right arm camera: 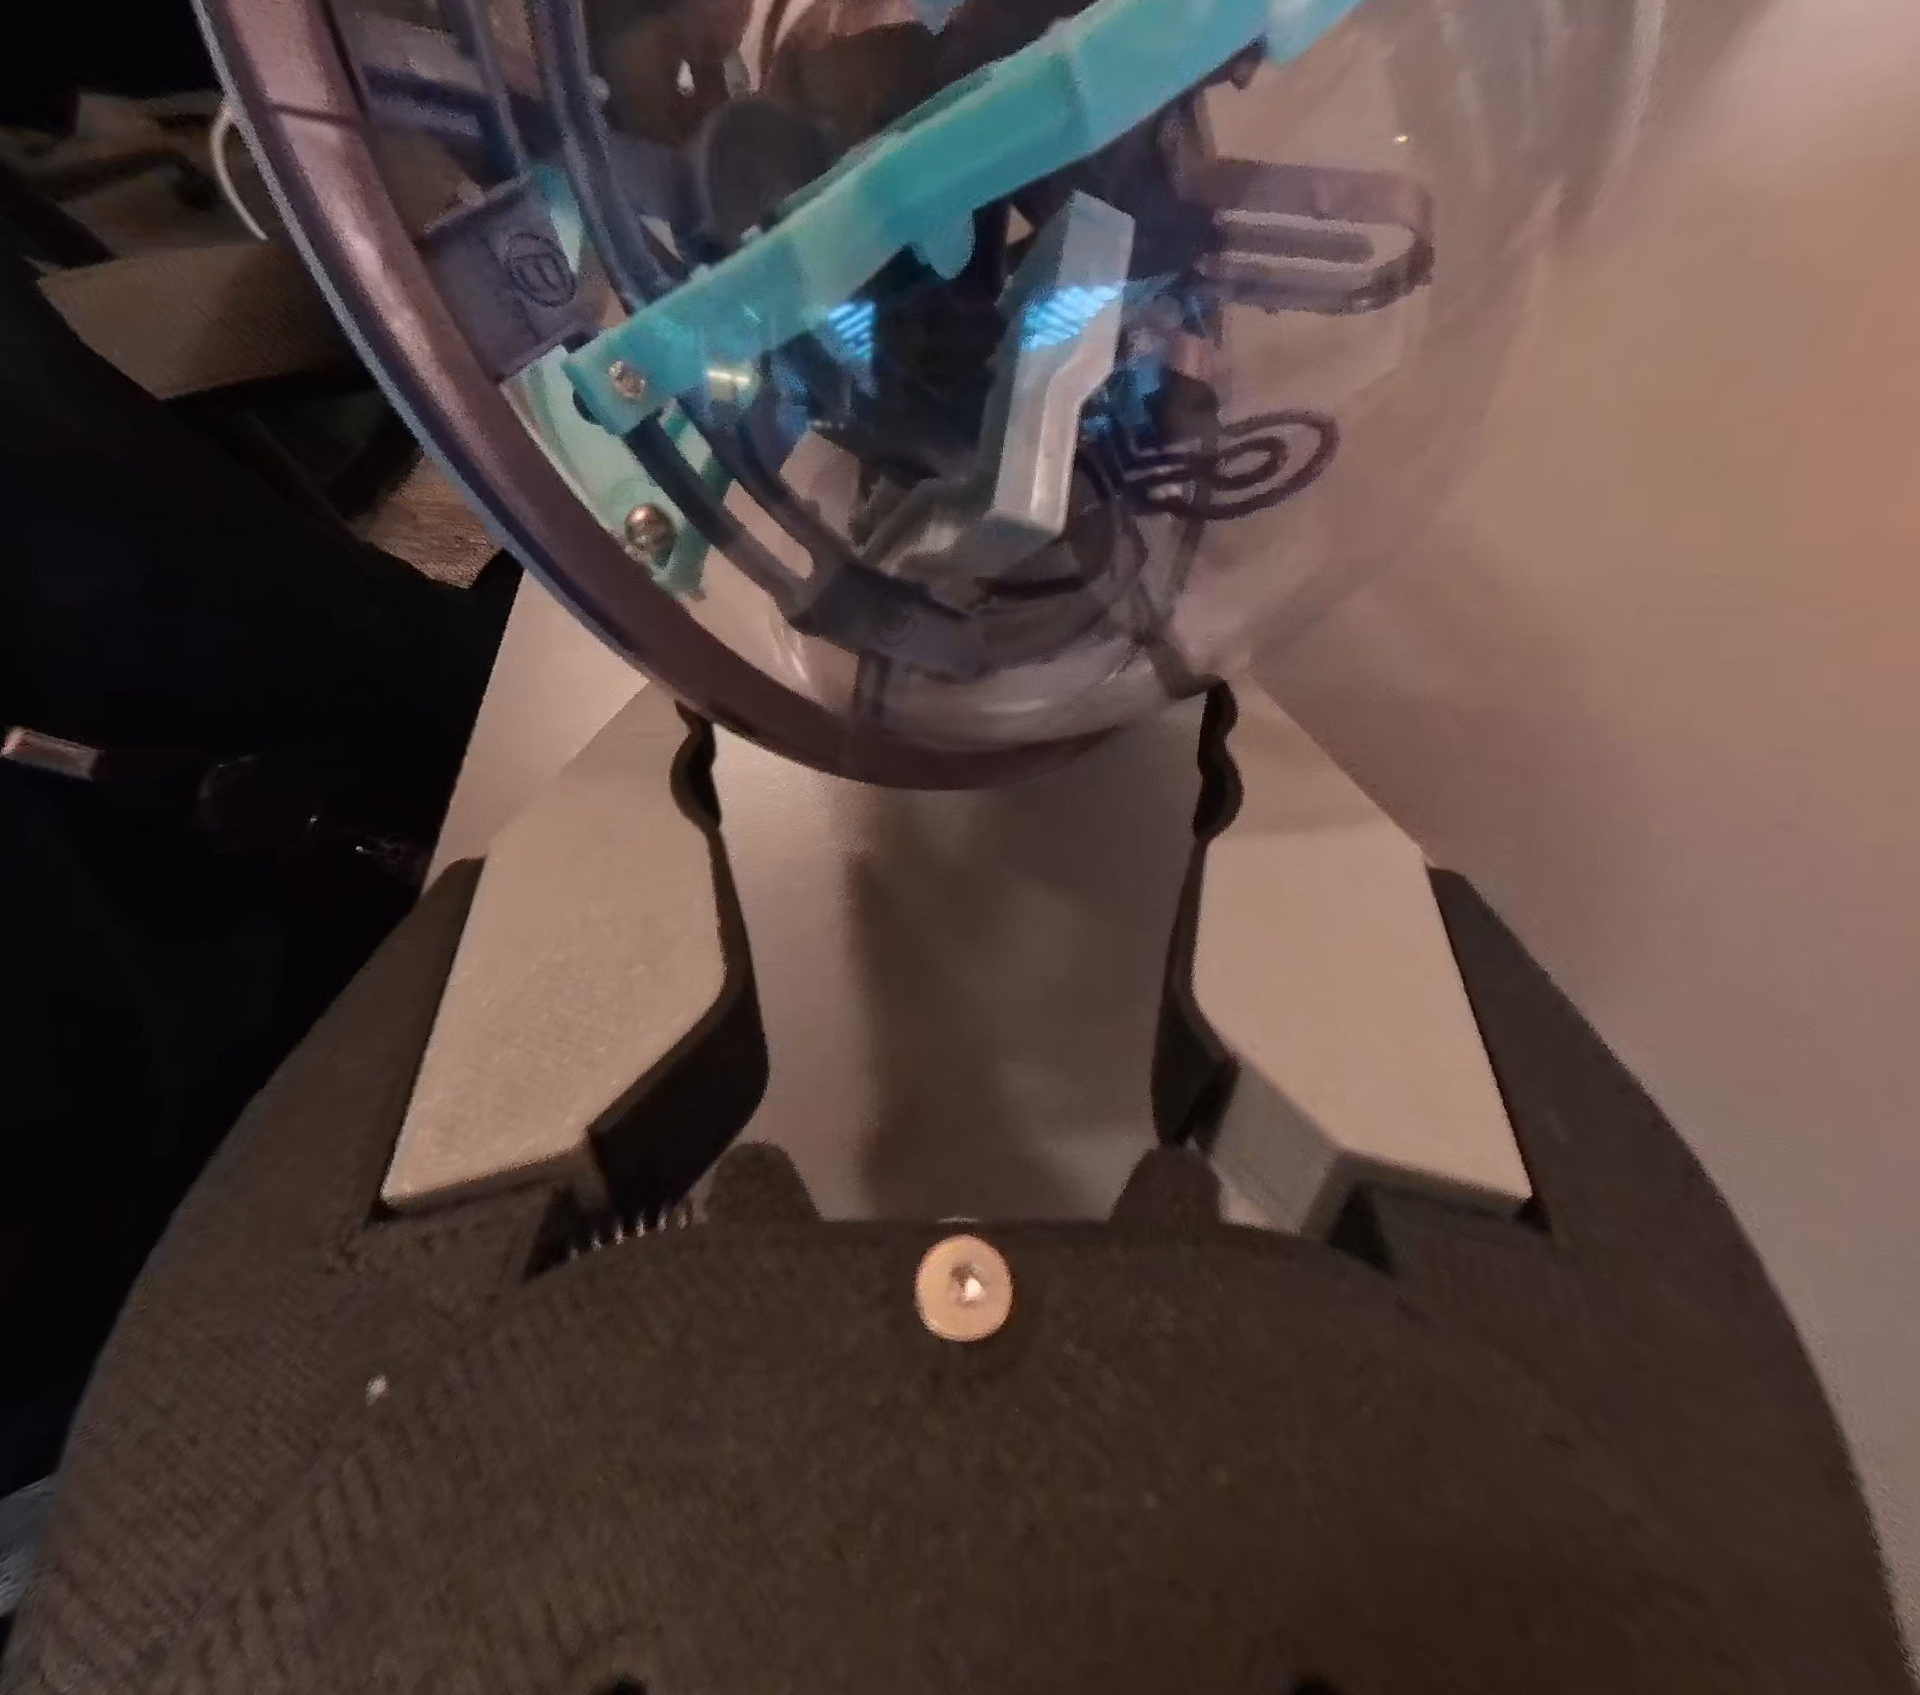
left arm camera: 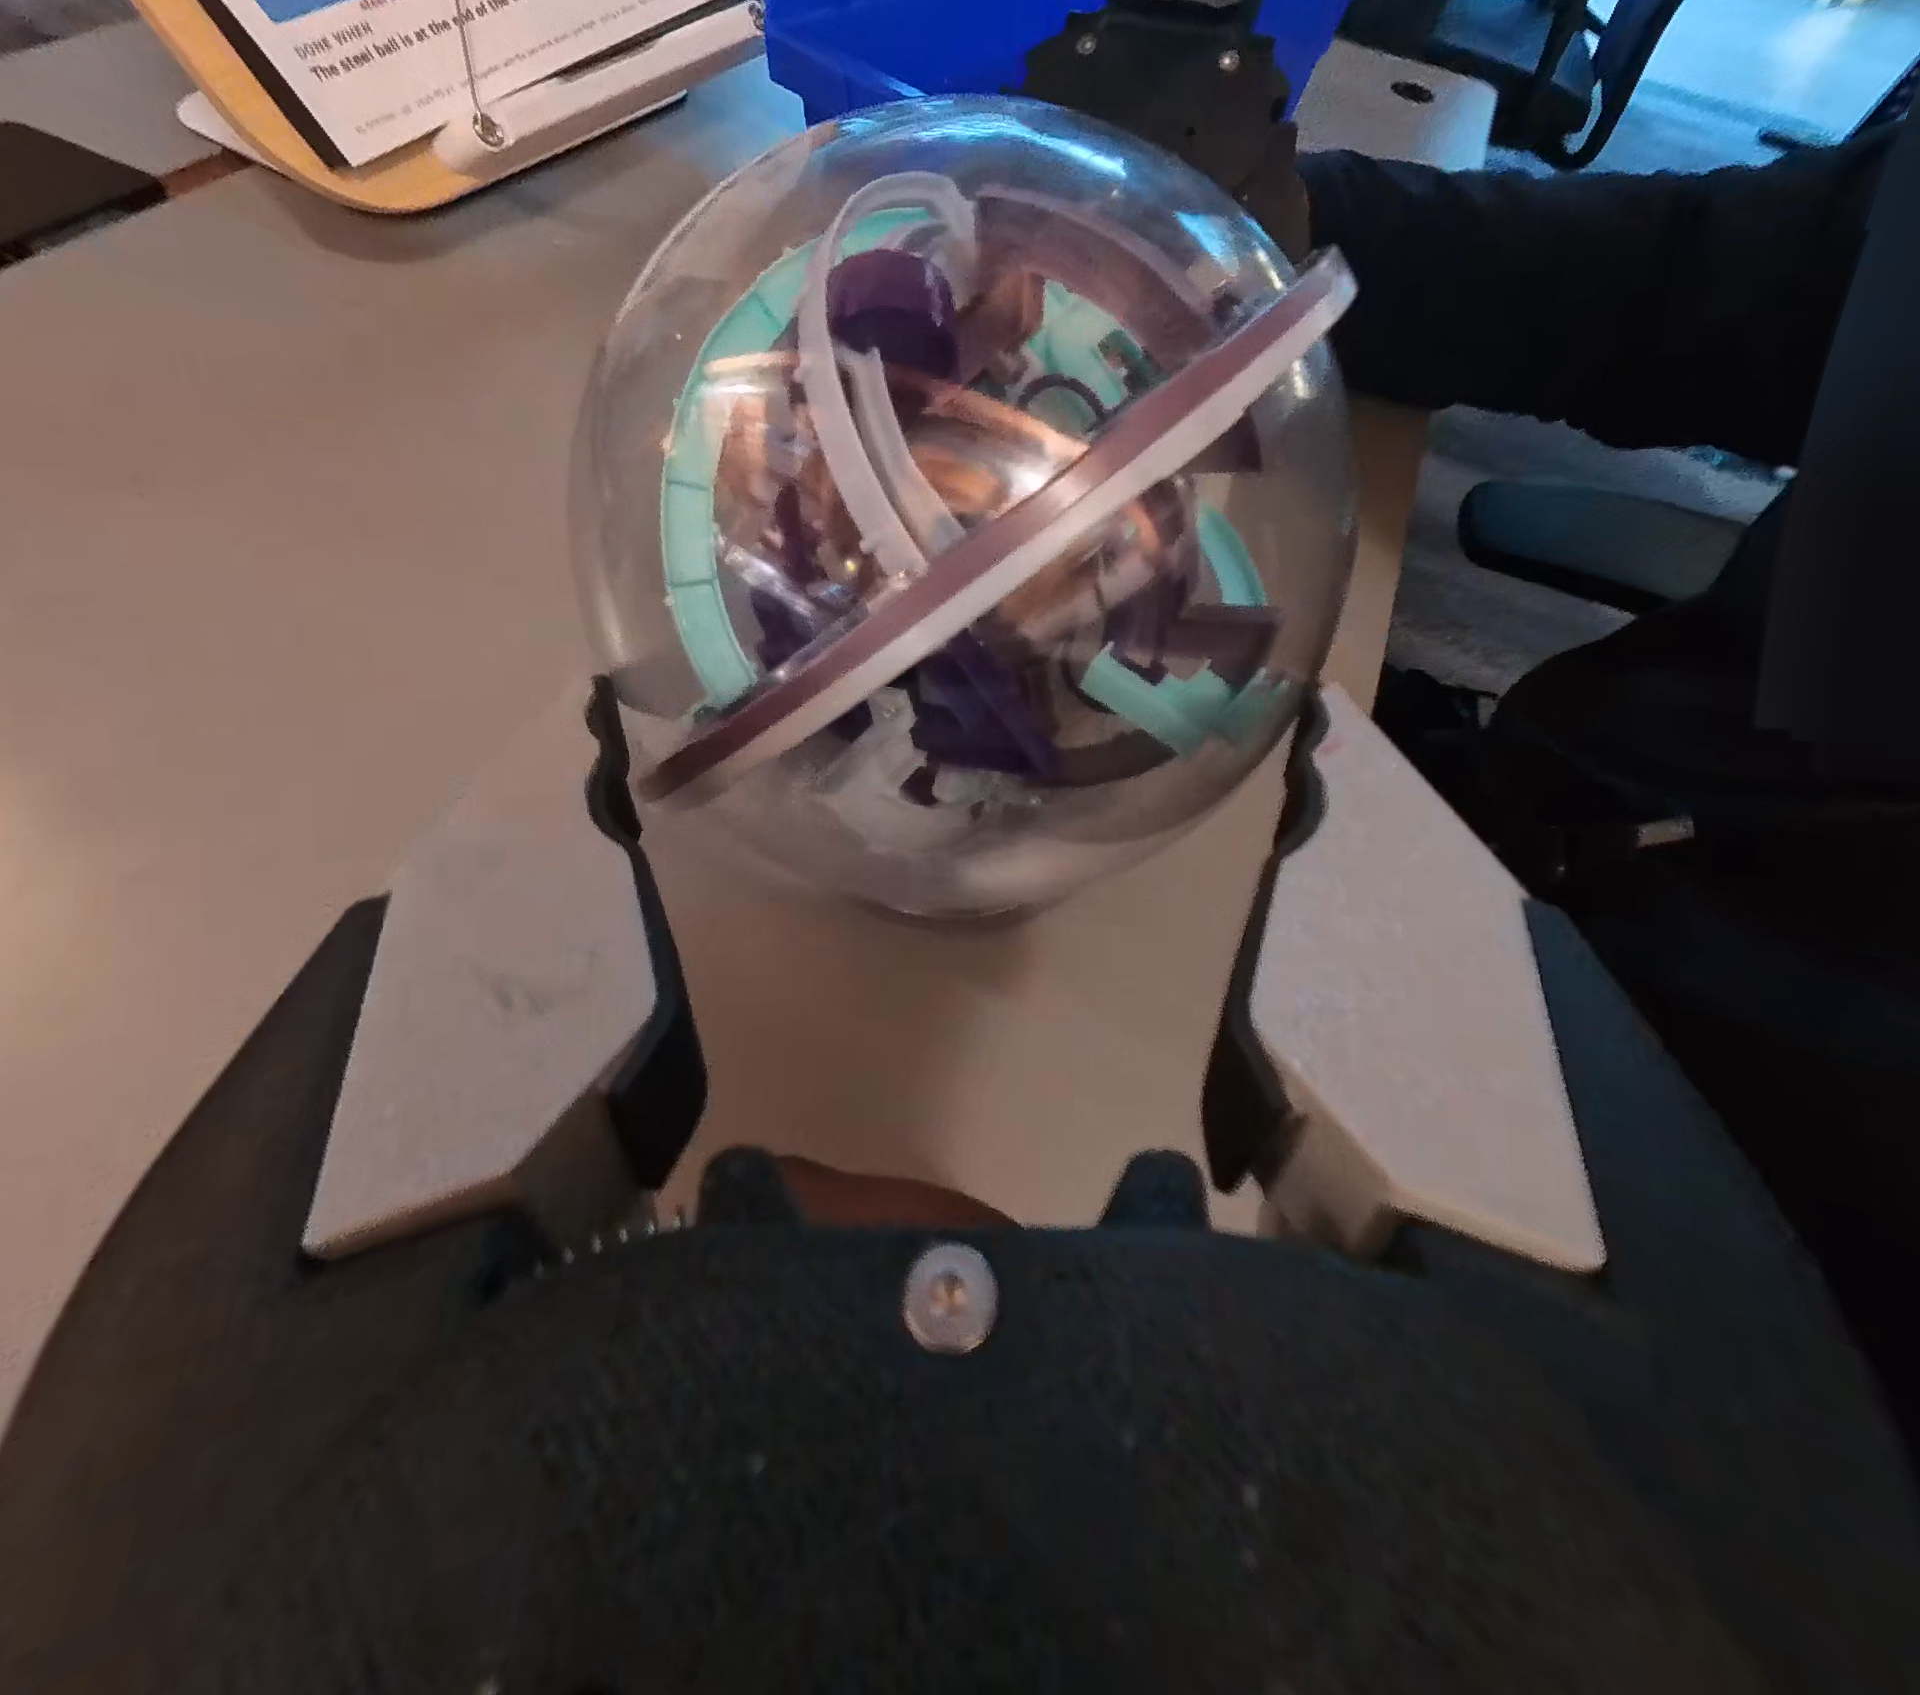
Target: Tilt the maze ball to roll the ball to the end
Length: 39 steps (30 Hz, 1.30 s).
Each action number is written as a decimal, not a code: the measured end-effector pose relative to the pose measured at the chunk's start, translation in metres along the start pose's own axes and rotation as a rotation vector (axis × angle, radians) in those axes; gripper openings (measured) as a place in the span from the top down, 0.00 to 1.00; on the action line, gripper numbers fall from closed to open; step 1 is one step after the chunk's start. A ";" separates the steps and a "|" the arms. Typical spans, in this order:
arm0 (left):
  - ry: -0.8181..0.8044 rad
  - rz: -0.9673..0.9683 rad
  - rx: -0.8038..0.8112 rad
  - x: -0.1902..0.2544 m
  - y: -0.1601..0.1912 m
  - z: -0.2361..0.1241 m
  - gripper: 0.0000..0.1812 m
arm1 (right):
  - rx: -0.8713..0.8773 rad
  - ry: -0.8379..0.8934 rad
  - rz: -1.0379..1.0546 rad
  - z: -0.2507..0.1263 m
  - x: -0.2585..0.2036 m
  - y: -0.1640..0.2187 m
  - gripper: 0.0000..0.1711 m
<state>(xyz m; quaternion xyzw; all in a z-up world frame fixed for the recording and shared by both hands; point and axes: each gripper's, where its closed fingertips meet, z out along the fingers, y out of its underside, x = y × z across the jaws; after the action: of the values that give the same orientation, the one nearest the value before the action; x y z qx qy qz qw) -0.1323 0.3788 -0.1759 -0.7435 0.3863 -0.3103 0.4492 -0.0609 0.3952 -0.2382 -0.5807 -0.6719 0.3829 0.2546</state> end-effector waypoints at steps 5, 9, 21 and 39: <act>0.013 -0.094 0.047 0.000 0.002 0.002 0.32 | 0.024 -0.046 0.054 -0.004 -0.002 -0.001 0.47; 0.013 -0.125 0.071 0.001 0.004 0.002 0.32 | 0.037 -0.054 0.061 -0.007 -0.003 -0.004 0.47; 0.021 -0.164 0.097 -0.001 0.009 0.005 0.31 | 0.067 -0.042 0.070 -0.013 0.001 -0.009 0.48; 0.027 -0.182 0.088 -0.004 0.008 0.004 0.31 | 0.080 -0.047 0.094 -0.013 0.002 -0.010 0.49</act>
<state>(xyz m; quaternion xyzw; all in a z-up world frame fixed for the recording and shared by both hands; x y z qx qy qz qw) -0.1332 0.3817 -0.1854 -0.7507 0.3091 -0.3767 0.4460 -0.0566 0.3993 -0.2231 -0.5918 -0.6337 0.4345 0.2437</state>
